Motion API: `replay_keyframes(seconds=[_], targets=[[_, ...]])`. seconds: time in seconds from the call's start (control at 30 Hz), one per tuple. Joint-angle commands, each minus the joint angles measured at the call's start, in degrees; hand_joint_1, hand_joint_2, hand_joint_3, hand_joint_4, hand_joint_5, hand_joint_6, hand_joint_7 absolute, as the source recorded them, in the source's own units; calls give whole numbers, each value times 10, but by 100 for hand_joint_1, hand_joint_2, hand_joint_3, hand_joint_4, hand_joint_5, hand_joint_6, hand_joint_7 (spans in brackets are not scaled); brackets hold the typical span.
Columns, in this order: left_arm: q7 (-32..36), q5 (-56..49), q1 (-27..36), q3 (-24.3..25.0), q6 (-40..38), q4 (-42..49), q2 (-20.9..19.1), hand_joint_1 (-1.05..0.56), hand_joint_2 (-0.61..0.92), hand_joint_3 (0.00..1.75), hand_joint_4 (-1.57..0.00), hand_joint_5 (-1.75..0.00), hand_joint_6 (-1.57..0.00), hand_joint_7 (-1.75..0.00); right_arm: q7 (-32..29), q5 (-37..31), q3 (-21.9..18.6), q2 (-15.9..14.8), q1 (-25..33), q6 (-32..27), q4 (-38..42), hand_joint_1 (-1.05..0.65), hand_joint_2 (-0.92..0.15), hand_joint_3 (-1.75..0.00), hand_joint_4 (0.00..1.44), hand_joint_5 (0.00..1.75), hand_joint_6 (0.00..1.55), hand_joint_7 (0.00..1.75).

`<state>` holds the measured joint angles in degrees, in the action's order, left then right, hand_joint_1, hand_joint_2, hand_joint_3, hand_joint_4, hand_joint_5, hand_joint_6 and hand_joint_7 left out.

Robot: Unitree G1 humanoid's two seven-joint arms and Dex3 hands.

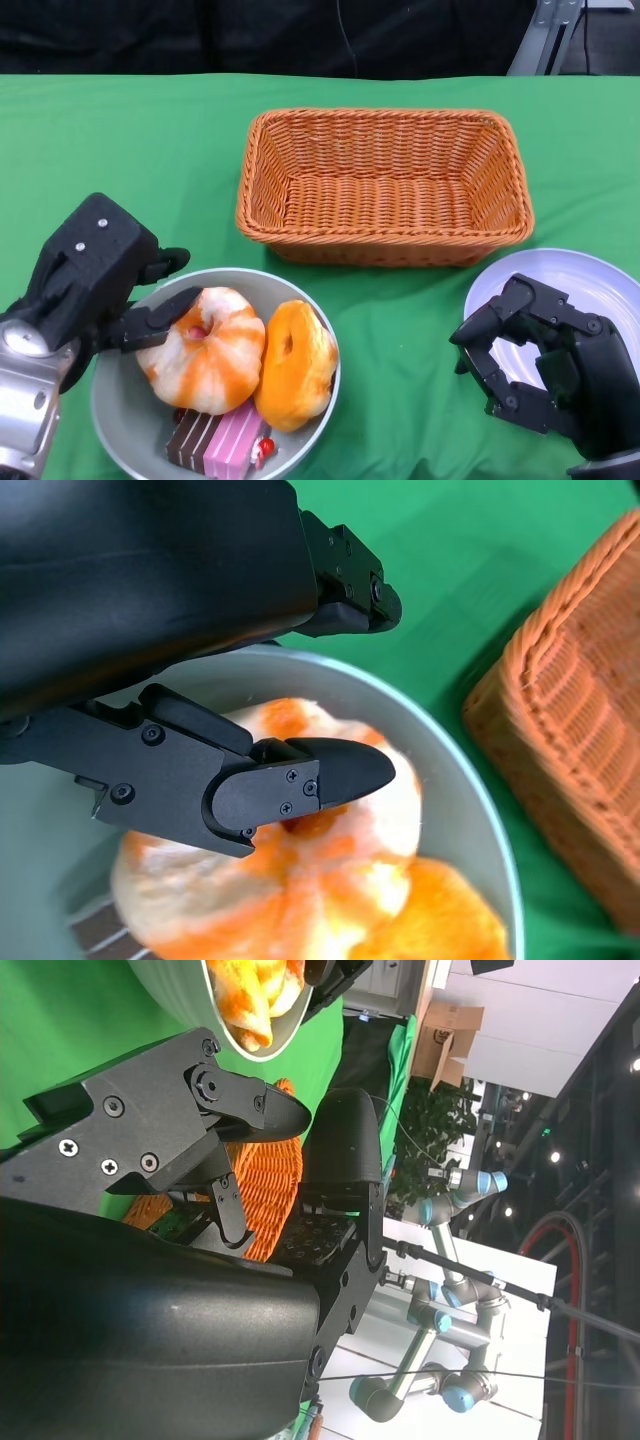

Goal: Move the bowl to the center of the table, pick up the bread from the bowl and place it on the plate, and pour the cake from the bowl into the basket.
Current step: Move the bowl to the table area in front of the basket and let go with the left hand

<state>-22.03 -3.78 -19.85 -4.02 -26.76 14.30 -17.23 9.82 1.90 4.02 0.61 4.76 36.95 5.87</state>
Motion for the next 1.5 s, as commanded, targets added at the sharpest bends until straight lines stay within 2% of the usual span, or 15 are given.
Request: replay_keyframes(seconds=[0.03,0.23,0.77,0.9,1.03,1.17,1.5], targets=[[13,13,10,12,28,3,12,-59,92,59,-38,-1,-24,-1,-2,6,-2,0,2,7,5,-16,-65,-78,79,148,75,122],[36,29,16,38,54,-4,23,-62,92,57,-35,0,-14,0,1,9,-1,0,2,4,4,-15,-64,-80,79,149,75,124],[26,44,24,39,77,-17,16,-62,92,54,-37,-1,-18,-1,0,7,-2,2,1,7,5,-17,-64,-78,79,149,76,122],[31,32,26,39,91,-24,2,-64,92,51,-35,0,-17,-1,1,8,-1,3,2,2,1,-17,-64,-78,79,150,75,122],[31,-12,38,26,65,-69,-42,-64,92,56,-34,0,-21,-2,-1,5,-2,3,1,2,1,-17,-64,-78,78,149,75,122],[16,-26,57,20,60,-89,-70,-63,92,58,-31,0,-20,-1,-2,3,-1,3,3,-2,-5,-17,-64,-78,78,149,75,121],[-7,-14,86,30,25,-117,-94,-61,92,57,-27,0,-20,-1,-3,1,0,0,11,-6,-16,-16,-64,-79,78,149,75,122]])
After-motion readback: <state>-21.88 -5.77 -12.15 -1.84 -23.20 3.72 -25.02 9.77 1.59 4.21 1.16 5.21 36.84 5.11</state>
